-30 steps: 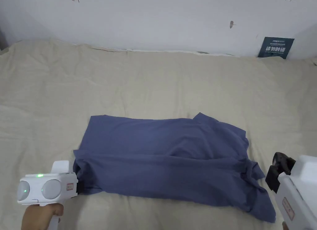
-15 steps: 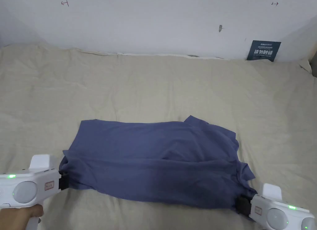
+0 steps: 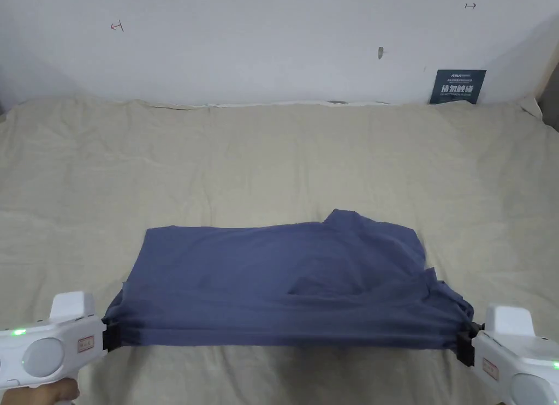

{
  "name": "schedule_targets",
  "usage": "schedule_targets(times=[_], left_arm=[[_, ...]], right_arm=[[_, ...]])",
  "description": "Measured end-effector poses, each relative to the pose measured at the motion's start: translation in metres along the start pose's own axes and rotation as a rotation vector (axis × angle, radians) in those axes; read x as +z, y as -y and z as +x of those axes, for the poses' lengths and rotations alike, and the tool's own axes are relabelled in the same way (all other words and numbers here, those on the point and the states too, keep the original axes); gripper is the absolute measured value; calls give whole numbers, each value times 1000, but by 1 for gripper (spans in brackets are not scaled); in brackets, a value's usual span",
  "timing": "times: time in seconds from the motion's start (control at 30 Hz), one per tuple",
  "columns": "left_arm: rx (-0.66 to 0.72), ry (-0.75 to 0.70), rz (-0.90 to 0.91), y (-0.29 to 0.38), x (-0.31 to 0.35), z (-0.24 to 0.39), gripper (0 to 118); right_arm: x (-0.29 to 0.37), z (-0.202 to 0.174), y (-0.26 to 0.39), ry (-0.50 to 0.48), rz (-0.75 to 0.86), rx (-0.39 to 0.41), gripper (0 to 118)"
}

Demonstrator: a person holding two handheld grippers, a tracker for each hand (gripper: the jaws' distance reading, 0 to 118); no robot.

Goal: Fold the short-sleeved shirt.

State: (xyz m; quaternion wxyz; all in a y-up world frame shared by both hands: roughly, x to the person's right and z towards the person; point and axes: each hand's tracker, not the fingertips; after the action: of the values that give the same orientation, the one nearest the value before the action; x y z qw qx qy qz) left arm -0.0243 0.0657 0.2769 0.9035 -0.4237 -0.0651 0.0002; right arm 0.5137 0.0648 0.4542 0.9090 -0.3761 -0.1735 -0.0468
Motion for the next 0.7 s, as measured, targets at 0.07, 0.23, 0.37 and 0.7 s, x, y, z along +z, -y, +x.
schedule_targets(times=[0.07,0.23,0.37,0.7], left_arm=[[-4,11,-16,13,14,-5,7],[7,-4,-109,54,8,-24,7],[9,-29,-192,77,-9,-27,7],[37,-67,-157,52,2,-9,97]], right_arm=[[14,3,12,-8,4,-8,8],[24,4,56,-39,-75,-70,8],[-4,7,92,-41,-196,-97,8],[20,10,61,-50,-109,-187,45]])
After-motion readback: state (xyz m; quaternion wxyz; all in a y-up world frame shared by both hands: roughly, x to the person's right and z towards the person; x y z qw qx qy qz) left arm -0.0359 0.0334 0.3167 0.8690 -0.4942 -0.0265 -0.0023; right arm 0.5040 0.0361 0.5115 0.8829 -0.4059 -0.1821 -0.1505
